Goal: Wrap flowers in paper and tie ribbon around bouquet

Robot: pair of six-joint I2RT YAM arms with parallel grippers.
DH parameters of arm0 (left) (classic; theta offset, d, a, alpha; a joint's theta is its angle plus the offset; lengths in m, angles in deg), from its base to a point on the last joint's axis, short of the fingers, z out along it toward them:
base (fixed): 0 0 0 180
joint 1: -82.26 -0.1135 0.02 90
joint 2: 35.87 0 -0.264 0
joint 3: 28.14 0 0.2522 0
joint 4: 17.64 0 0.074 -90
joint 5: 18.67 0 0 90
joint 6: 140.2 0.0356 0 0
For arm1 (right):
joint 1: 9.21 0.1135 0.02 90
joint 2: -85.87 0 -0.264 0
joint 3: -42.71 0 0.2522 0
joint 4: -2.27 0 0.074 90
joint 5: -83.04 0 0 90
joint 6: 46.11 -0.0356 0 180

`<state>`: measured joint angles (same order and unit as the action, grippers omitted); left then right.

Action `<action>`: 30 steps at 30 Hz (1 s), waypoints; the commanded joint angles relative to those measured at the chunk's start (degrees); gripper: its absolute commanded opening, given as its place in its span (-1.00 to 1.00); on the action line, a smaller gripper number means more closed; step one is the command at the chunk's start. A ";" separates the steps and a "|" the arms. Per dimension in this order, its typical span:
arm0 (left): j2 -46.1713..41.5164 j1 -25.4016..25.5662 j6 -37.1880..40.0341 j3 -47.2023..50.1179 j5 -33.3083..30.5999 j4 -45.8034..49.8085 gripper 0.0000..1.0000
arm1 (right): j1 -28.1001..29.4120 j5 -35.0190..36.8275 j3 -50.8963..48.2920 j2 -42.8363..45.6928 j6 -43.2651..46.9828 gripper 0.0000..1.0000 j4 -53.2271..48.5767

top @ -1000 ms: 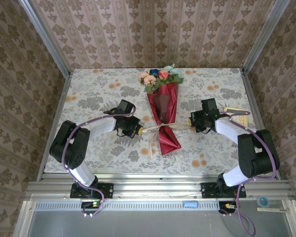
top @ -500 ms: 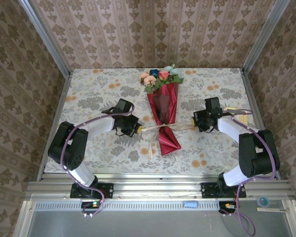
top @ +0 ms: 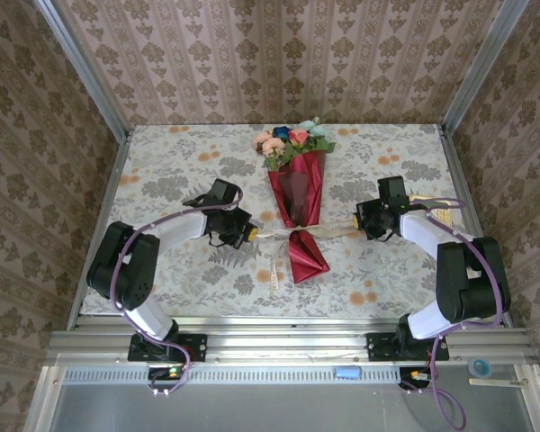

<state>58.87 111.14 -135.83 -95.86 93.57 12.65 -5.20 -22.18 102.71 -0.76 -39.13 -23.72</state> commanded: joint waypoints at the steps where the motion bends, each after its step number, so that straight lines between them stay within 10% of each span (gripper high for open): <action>1: -1.97 -1.50 1.38 0.93 -1.76 3.81 -1.00 | -1.81 4.75 1.83 -0.90 1.30 -1.00 -1.66; 30: -1.84 -2.35 1.69 0.91 -0.80 3.55 -1.00 | -4.36 5.42 2.16 -1.17 2.25 -1.00 -1.70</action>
<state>57.78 109.92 -135.41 -95.48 94.25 12.83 -7.93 -22.14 103.39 -1.26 -37.65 -23.92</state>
